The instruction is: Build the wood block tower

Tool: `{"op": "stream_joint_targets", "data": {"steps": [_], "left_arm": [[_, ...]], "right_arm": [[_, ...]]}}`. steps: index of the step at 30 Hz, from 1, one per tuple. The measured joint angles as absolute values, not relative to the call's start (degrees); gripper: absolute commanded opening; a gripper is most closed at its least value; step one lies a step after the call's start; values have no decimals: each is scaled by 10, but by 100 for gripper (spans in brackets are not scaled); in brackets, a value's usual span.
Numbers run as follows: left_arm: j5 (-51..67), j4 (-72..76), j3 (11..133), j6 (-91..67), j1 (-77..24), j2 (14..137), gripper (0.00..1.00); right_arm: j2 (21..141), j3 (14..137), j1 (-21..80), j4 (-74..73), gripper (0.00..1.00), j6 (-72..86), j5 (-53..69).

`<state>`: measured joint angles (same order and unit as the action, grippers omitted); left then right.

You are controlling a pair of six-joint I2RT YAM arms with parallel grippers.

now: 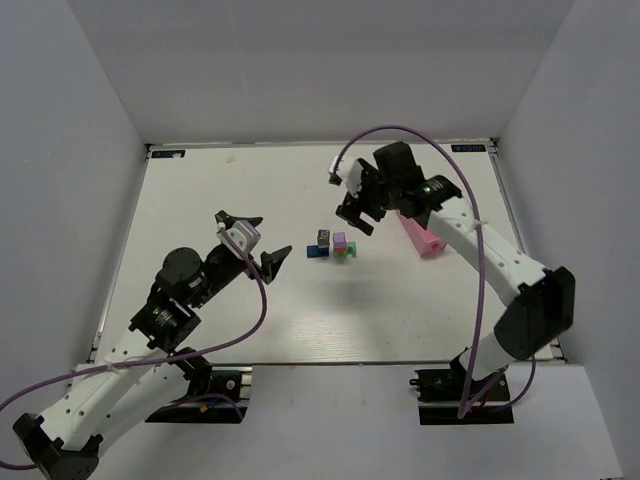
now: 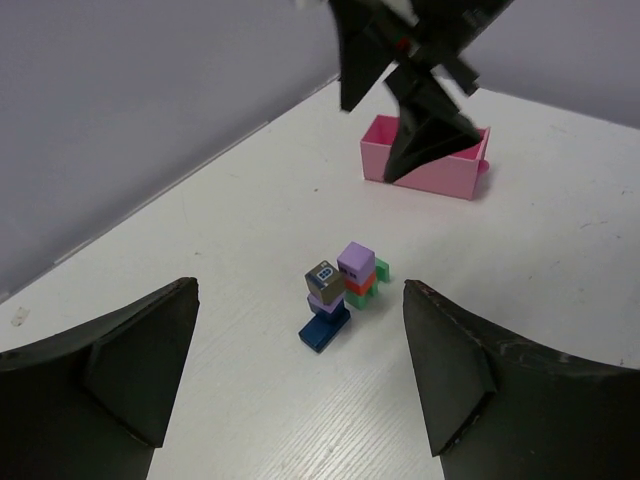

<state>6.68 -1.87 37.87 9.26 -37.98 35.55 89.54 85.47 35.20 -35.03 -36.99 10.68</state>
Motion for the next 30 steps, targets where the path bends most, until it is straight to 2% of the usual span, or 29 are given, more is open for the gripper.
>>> {"op": "stream_joint_targets", "data": {"steps": [4,6,7,8,10,11,13,14,16,17,21,22,23,24,26,27,30], "left_arm": [[61,-18,379,93,-380,397,93],[49,-22,379,90,-380,420,93],[41,-23,379,87,-380,432,92],[34,-23,379,84,-380,443,89],[17,-30,382,74,-380,471,84],[8,-35,389,68,-380,489,73],[-7,-46,412,51,-380,533,58],[-14,-49,424,43,-381,554,40],[-29,-62,452,26,-383,597,22],[-36,-69,467,18,-385,617,17],[-50,-100,537,-17,-387,705,17],[-53,-107,554,-28,-387,727,20],[-54,-112,566,-38,-387,745,24],[-55,-117,576,-49,-387,763,35],[-56,-129,587,-64,-387,785,45],[-56,-138,594,-72,-388,795,57],[-51,-167,620,-95,-390,820,66]], "right_arm": [[822,758,326,-293,90,-329,92],[802,721,316,-278,85,-313,92],[796,706,311,-270,82,-305,93],[791,692,307,-266,71,-298,96],[785,671,298,-258,58,-286,107],[783,664,293,-256,47,-276,114],[779,656,284,-251,32,-263,129],[776,651,279,-247,28,-258,137],[763,639,269,-237,23,-248,150],[755,632,264,-232,23,-243,155],[730,610,248,-218,30,-225,170],[729,609,245,-216,33,-221,170],[729,609,243,-212,35,-217,171],[730,609,242,-209,37,-213,173],[730,609,240,-206,39,-207,180],[730,609,239,-204,41,-205,183],[732,609,239,-204,41,-199,193]]}}
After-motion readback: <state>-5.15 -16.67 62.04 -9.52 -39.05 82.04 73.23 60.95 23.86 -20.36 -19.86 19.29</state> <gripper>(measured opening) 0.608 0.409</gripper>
